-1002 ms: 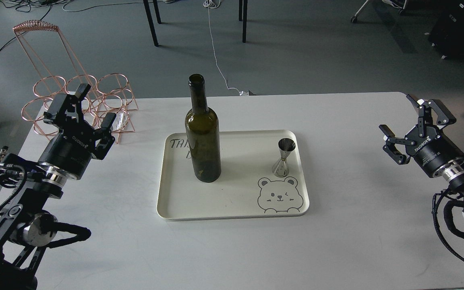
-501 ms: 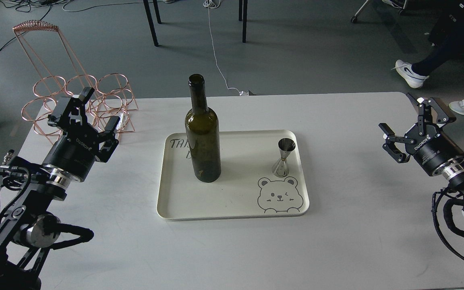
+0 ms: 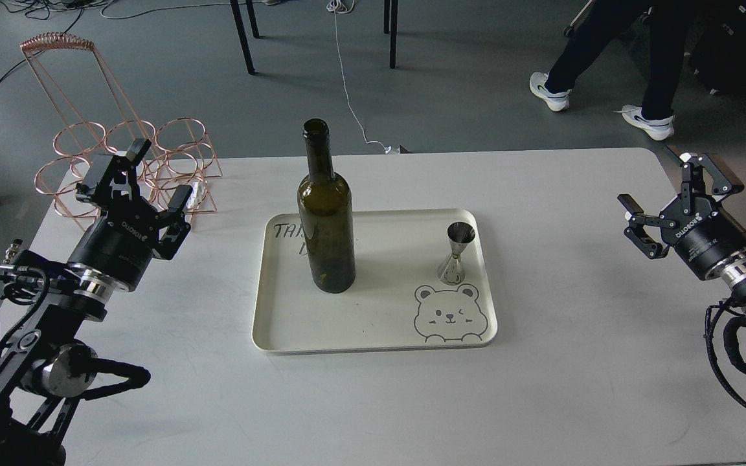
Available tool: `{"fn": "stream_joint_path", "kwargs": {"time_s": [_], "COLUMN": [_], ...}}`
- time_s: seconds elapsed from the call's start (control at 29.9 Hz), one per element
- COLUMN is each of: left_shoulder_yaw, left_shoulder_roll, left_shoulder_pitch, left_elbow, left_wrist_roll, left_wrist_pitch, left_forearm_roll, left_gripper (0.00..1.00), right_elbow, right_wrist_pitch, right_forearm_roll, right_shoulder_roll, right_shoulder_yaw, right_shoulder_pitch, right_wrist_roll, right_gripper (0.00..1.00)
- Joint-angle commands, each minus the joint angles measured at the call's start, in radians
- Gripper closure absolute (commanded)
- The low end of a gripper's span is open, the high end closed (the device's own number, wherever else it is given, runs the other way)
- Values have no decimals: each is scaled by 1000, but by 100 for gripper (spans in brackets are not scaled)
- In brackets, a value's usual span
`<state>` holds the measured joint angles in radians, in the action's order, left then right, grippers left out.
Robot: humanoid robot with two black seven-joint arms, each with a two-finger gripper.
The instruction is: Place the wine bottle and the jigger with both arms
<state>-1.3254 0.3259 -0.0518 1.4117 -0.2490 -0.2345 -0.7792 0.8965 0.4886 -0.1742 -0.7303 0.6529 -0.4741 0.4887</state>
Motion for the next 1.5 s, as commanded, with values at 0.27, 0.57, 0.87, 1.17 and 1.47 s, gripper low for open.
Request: {"fn": "stream_joint_path", "kwargs": {"time_s": [0.27,0.57,0.87,1.17,1.47], "left_shoulder_yaw": [-3,-5,-5,-6,-8], "left_shoulder_roll": [4,10,16,30,33], "left_shoulder_pitch": [-3,-3,-3,-3,0], "left_elbow": [6,18,19,41,55], "left_wrist_roll": [2,2,2,4,4], "left_wrist_pitch": [1,0,-2,0,3], "left_forearm_roll": [-2,-3,-3,-5,-5], "left_gripper": [2,2,2,2,2], "right_elbow": [287,515,478,257,59], "right_wrist_pitch": [0,-1,-382,-734,-815], "right_forearm_roll": [-535,-1141,-1608,-1978,-2007], "right_shoulder_roll": [-192,-232,-134,146,322], "right_shoulder_yaw": [183,143,-39,-98,-176], "right_shoulder_pitch": [9,12,3,-30,-113], "right_wrist_roll": [0,0,0,0,0], "right_gripper": [1,1,1,2,2]}}
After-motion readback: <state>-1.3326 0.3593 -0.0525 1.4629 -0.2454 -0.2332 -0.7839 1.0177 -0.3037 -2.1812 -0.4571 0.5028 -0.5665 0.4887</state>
